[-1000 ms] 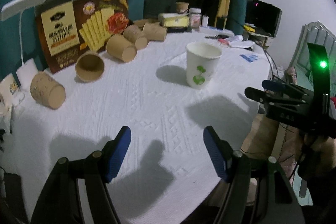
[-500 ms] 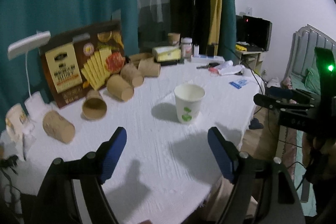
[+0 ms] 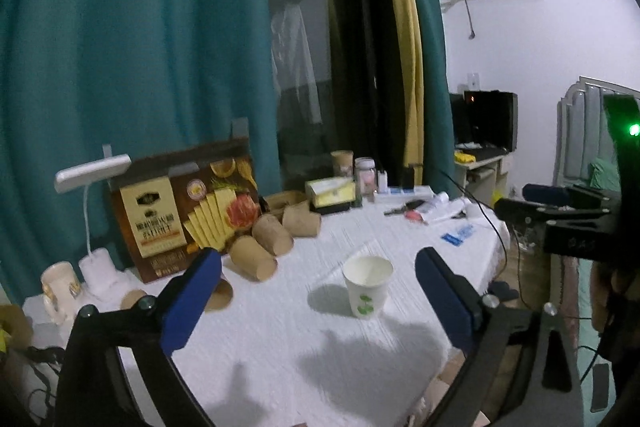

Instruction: Flip cup upright

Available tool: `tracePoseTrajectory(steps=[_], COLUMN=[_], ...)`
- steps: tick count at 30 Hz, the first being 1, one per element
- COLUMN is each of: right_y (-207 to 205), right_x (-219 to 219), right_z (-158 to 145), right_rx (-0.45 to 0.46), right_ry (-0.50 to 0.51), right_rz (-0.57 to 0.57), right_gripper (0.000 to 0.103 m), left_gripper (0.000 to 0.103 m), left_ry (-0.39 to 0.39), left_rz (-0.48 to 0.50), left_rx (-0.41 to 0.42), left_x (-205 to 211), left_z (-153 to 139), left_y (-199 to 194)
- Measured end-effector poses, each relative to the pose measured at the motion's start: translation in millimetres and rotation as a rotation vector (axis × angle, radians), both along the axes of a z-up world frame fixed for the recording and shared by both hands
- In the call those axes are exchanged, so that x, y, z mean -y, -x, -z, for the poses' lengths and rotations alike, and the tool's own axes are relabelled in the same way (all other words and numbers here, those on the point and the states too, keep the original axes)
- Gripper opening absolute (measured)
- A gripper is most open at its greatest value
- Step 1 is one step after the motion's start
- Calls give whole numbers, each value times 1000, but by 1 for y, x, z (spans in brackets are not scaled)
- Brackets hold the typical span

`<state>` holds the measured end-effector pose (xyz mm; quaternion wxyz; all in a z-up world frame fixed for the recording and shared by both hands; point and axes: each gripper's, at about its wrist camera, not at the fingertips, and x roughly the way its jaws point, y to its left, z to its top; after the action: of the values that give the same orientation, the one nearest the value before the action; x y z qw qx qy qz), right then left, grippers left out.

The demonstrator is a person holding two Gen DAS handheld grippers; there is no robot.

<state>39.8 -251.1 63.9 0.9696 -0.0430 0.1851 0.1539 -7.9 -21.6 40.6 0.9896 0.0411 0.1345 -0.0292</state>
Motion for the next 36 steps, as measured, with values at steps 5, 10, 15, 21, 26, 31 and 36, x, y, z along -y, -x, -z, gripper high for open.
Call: tracePoseTrajectory(steps=[5,10,15,21,26,31,36], right_y=[9,5,-8,-17,-20,-21,-22], right_x=[-11,-23,-32,-42,-43,-43,-44], right_z=[-16,-15,-5,7,11,11,12], right_rx=[46,32,-15,-43,-50,-51,-54], right_ry=[3,4,0,14,17,19,18], right_rz=[-16,-27,-40,-49,-51,-52,-50], right_gripper=[65,65,67,70,70,70,71], left_gripper=[99,99,100,100,100,100,100], left_ry=[30,59,84,103,104,106,107], left_rz=[-49,-84,-88,-106,-107,-105,-105], left_rx=[48,58,45,26,13,12,11], left_x=[-13,-27,-41,-49,-52,-52,-52], left_z=[-12,-10,-3,7,12,12,12], left_y=[4,6,7,4,1,0,-1])
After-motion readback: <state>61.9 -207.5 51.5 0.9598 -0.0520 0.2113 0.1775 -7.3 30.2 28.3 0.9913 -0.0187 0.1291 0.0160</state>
